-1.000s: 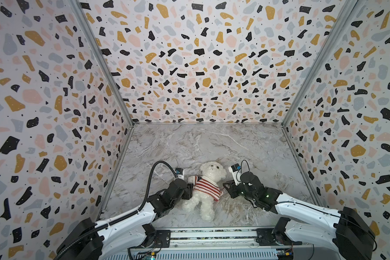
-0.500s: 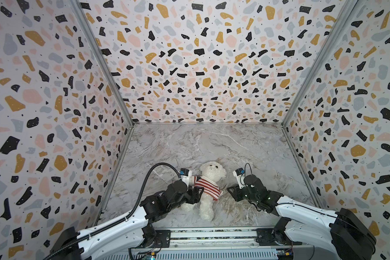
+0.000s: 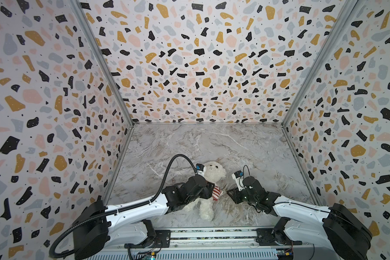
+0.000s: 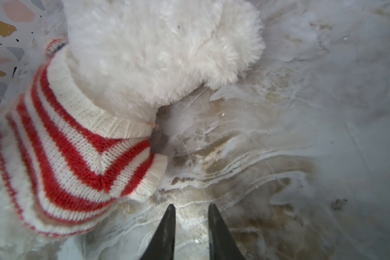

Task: Dress the teddy bear

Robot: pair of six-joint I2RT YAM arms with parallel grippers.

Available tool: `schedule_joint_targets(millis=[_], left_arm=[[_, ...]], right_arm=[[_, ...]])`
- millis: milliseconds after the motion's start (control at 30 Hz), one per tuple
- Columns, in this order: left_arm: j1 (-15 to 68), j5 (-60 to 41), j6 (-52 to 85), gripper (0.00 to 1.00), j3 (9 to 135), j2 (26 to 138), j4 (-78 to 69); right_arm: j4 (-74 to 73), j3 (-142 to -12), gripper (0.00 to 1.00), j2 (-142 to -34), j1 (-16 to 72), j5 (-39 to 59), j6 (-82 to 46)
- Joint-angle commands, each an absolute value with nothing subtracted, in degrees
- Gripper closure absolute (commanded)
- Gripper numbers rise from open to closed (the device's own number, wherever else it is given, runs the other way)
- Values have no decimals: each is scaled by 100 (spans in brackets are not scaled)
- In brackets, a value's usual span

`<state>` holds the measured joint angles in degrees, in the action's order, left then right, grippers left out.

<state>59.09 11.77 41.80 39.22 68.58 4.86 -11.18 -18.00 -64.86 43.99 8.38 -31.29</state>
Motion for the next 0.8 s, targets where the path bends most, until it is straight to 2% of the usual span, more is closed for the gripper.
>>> schedule_joint_targets(millis=[0,200,267,500,633,767], left_arm=[[5734,1234,3705,38,4097,7281,711],[5583,1100,3776,36,3753,7563,539],[5449,1008,3829,38,3559,7538,379],[5146,910,3763,58,3120,7499,57],[4965,709,3760,72,2868,7525,-189],[4900,681,3745,82,2774,7476,-270]], right_arm=[[-1488,-1725,73,-6527,4386,948,-3310],[-1753,-1731,74,-6771,4438,997,-3421],[-1801,-1756,74,-6882,4452,1047,-3419],[-1717,-1973,75,-7025,4731,1011,-3292],[-1772,-2150,77,-6944,4993,846,-3292],[-1787,-2239,81,-6932,5086,733,-3309]])
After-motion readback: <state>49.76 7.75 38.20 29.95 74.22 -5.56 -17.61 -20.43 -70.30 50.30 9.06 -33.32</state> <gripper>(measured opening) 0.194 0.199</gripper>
